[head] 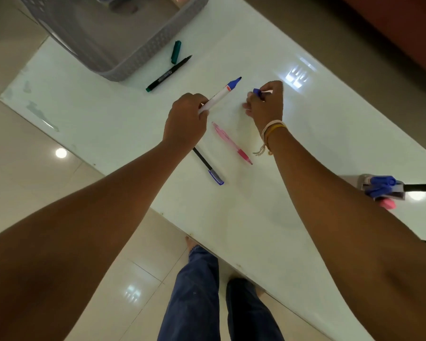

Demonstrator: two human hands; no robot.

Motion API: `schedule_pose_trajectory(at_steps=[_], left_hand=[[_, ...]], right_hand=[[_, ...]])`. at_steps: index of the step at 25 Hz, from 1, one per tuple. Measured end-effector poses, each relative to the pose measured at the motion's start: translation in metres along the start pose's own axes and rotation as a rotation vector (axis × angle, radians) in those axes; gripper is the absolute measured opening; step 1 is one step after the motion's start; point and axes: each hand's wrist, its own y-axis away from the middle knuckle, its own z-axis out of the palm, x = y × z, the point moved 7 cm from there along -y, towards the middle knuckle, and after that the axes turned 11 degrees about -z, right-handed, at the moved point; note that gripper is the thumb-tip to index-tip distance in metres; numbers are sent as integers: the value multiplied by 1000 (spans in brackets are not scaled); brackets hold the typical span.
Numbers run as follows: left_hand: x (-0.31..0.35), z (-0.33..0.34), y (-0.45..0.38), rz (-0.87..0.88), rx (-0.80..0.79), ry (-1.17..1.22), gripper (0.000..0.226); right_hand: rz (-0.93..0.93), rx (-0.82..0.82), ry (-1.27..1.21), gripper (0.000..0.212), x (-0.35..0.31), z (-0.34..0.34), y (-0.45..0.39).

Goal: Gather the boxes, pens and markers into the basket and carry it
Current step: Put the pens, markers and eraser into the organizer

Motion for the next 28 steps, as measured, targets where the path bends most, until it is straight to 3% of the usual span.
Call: schedule_pose_trajectory(at_steps=[4, 8, 15, 21, 25, 28], left_hand=[[21, 21, 41, 22, -50, 17, 23], [44, 44, 86, 59, -58, 45, 22], [69, 61, 166, 102, -23, 74, 24], [84, 72, 236, 17, -3, 173, 21], [94, 99, 279, -198, -204, 378, 23], [108, 110, 292, -229, -291, 453, 24]], right_hand=[[207, 206, -575, 25, 18, -33, 46], [234, 280, -834, 28, 24, -72, 81], [178, 171, -678, 27, 31, -137, 136], [81, 59, -510, 28, 40, -175, 178], [25, -18, -419, 27, 47, -191, 207], [-17, 0, -406, 27, 52, -211, 220]])
